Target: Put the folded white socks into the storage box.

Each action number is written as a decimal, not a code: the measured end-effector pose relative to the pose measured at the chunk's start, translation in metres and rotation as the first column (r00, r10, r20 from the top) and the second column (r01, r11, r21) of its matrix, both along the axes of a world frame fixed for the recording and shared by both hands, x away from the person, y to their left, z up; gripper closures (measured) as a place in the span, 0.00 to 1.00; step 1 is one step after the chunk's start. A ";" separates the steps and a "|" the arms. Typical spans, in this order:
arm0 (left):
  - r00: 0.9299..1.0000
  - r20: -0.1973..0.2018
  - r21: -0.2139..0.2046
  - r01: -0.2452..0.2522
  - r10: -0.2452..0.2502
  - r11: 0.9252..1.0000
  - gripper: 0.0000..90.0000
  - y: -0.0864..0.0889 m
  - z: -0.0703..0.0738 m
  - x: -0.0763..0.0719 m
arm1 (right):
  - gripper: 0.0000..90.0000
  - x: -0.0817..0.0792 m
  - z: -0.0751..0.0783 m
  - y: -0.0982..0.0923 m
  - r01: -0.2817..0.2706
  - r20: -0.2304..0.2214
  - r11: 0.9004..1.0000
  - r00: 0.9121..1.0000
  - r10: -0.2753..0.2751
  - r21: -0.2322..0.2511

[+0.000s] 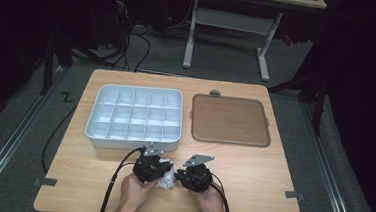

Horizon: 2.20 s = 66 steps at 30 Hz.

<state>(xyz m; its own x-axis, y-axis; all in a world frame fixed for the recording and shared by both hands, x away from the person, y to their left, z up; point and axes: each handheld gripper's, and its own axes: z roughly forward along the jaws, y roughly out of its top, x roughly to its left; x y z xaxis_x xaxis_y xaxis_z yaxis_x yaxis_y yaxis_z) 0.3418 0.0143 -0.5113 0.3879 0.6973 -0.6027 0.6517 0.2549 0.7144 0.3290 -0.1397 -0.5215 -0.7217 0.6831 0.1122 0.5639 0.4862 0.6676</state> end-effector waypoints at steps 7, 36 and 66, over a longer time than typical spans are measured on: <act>1.000 -0.006 -0.020 -0.005 0.005 1.000 0.93 0.003 0.002 0.001 | 0.85 -0.013 0.013 -0.011 0.013 0.025 0.998 1.000 -0.014 0.064; 0.999 0.035 -0.155 -0.008 0.014 0.988 0.66 0.023 0.034 -0.006 | 0.87 -0.026 0.037 -0.011 -0.008 0.086 0.996 0.996 0.000 0.085; 0.995 -0.011 -0.011 -0.104 0.104 0.995 0.63 0.038 0.001 0.008 | 0.83 -0.019 0.037 0.028 -0.086 0.099 0.996 0.992 0.082 0.032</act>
